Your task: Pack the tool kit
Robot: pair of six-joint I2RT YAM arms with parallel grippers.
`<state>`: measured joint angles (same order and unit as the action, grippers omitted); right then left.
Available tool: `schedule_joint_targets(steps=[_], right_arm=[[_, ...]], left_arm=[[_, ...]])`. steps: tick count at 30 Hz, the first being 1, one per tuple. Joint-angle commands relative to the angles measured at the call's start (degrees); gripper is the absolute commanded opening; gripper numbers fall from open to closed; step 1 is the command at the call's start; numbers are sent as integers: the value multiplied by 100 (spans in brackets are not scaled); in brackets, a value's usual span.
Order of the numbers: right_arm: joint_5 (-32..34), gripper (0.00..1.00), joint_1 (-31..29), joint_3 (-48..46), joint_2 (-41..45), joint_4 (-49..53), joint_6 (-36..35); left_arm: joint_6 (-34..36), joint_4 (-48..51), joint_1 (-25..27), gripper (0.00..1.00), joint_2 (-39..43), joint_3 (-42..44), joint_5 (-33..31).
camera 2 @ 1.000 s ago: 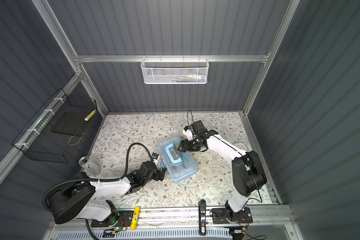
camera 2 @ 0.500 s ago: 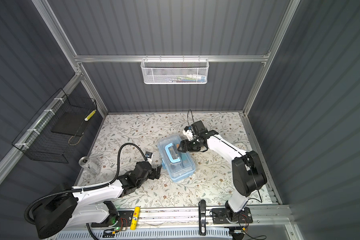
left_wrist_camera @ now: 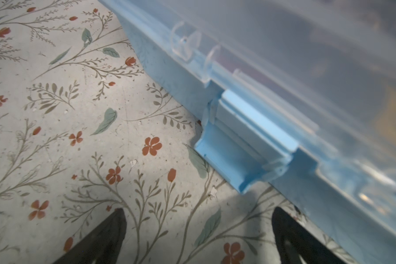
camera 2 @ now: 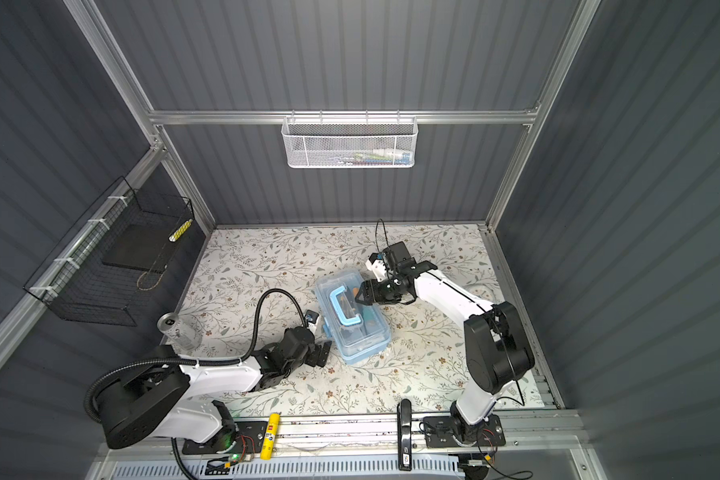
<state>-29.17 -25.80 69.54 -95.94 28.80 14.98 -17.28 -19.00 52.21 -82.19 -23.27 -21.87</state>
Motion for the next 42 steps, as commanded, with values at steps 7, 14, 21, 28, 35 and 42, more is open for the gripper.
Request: schedule_joint_targets(steps=[7,14,21,28,35,42], right_arm=[[-36,70,48,-108,160,153,-48],[-45,70,120,-155,233,199,-98],[-114,70,137,-251,207,100,-61],[-151,70,140,-264,172,13,-21],[-141,70,139,-291,164,3,-31],[-224,70,137,-297,111,-102,-39]], left_arm=[[288,-762,19,100,-591,-342,-228],[295,-306,20,100,-521,-512,-1193],[61,423,20,100,139,-432,-1617],[-236,713,20,100,295,-334,-1754],[-807,1143,19,94,377,-601,-1695],[-1126,671,-16,74,727,-589,-797]])
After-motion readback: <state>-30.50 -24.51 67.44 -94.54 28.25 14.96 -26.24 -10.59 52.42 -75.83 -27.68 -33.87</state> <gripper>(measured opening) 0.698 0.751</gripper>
